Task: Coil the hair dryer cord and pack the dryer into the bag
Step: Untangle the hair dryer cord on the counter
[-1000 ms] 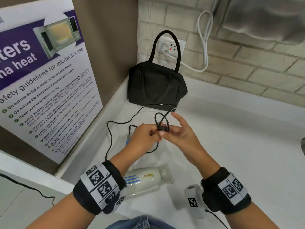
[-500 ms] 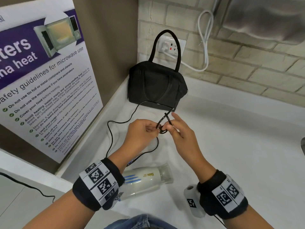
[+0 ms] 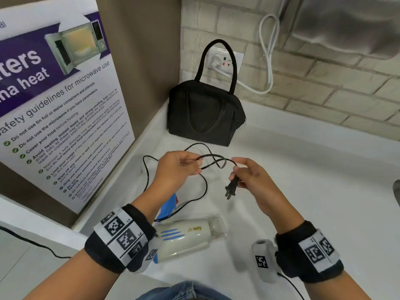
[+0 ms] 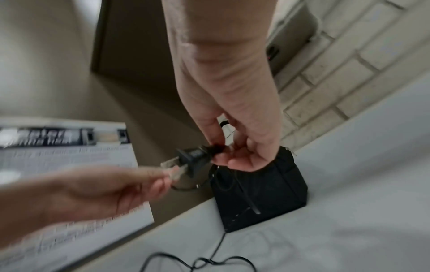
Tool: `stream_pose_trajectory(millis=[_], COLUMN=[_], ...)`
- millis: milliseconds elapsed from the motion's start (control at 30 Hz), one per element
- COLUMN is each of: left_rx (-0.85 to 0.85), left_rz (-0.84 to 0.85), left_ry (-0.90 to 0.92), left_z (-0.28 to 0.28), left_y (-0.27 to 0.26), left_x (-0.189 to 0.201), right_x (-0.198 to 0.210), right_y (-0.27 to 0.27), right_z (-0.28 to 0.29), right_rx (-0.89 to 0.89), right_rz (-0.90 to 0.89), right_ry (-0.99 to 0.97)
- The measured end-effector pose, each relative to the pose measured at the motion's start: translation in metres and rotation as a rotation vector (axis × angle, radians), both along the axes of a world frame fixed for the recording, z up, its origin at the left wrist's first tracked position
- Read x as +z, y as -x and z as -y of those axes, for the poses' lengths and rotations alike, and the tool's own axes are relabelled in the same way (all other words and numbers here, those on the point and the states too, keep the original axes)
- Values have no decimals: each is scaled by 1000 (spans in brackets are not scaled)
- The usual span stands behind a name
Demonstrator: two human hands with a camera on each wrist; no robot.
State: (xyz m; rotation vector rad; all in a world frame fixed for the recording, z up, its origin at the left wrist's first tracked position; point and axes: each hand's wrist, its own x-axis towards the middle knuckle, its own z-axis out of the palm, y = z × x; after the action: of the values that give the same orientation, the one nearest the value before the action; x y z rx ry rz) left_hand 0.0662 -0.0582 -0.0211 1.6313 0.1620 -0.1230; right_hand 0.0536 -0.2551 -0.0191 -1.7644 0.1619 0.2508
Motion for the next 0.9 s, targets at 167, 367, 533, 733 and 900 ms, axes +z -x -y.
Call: stream_pose_trajectory(millis=[167,367,533,733,900], left_rx=[-44,-154,-324,-149,-300], left_rz=[53,94,140,370,502], left_ry=[70,-18,-159,-439,-629], left_z=[11,15,24,21,16], left_y=[5,7,20,12,-1], left_x=[13,17,11,15,10], right_x=[-9,-4,14,21,22], right_y=[0,0,-3,-5,-2], right_z=[-1,-5,-6,-6,-6], right_rx=[123,88,57,162,303], right_rz=[108,184,66,138,168], right_ry=[414,364,-122,-281,-229])
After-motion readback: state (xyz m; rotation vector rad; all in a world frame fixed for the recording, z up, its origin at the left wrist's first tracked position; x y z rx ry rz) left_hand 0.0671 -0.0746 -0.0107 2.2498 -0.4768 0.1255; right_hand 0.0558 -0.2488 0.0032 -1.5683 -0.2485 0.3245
